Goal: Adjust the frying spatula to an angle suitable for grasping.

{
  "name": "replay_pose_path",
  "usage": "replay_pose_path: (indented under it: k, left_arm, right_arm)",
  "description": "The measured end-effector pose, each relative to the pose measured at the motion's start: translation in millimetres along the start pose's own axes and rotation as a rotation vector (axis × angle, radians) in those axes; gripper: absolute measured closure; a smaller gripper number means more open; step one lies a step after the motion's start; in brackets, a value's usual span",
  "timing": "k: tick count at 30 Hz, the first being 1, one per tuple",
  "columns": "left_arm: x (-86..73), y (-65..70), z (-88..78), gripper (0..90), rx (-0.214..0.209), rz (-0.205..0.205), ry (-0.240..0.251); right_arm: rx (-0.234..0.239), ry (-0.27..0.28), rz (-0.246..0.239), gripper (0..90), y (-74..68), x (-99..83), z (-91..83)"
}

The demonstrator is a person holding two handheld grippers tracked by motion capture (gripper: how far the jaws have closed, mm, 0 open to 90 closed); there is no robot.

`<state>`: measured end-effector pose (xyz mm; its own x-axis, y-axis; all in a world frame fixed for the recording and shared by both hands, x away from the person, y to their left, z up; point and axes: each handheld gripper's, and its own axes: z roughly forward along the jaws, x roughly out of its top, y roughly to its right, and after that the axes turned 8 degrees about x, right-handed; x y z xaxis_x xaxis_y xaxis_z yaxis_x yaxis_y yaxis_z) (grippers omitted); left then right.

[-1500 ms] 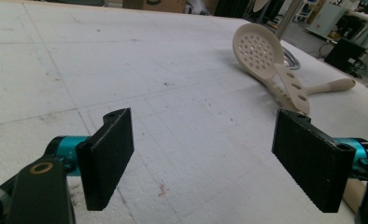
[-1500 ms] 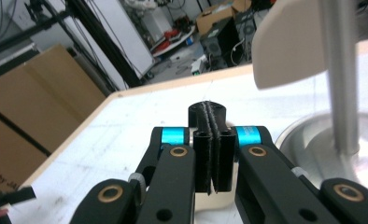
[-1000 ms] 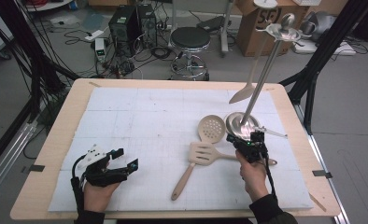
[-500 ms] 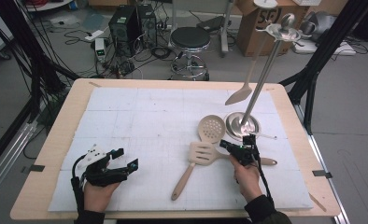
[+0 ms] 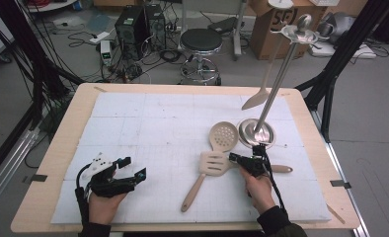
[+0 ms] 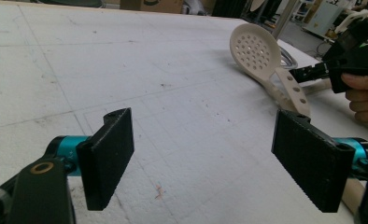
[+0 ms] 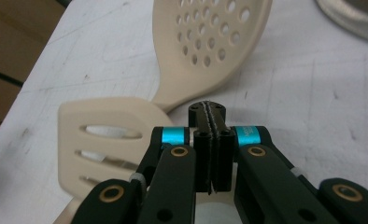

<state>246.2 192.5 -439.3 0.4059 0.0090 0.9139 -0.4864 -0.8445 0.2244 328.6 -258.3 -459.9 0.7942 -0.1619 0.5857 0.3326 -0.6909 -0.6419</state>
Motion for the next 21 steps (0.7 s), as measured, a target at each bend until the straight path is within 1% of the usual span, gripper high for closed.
replay_pose_path:
  k: [2, 3, 6, 11, 13, 17, 21]
  left_arm:
    - [0.1, 0.1, -0.2, 21.6, 0.001, 0.000, 0.000]
    - [0.1, 0.2, -0.3, 21.6, 0.001, 0.000, 0.000]
    - [0.0, -0.1, 0.0, 21.6, 0.001, -0.001, 0.000]
    - [0.0, -0.1, -0.2, 21.6, 0.000, 0.000, 0.001]
    - [0.0, -0.2, -0.3, 21.6, -0.003, -0.001, 0.000]
    - [0.0, 0.1, -0.1, 21.6, 0.001, 0.000, 0.000]
    - [0.0, 0.2, -0.3, 21.6, 0.000, 0.000, 0.001]
  right_arm:
    - [0.007, -0.030, 0.023, 89.9, 1.9, -1.1, 3.5]
    - [0.010, -0.041, 0.009, 89.9, 1.2, -2.4, 5.0]
    - [0.012, -0.054, -0.006, 89.9, -4.5, -5.5, 5.5]
    - [0.028, -0.061, 0.001, 90.0, -5.0, -9.3, 2.9]
    - [0.028, -0.073, -0.009, 90.0, -6.1, -10.7, 2.1]
    - [0.042, -0.099, -0.009, 90.0, -8.4, -14.2, -1.0]
    - [0.047, -0.121, -0.023, 89.9, -11.0, -18.4, -4.4]
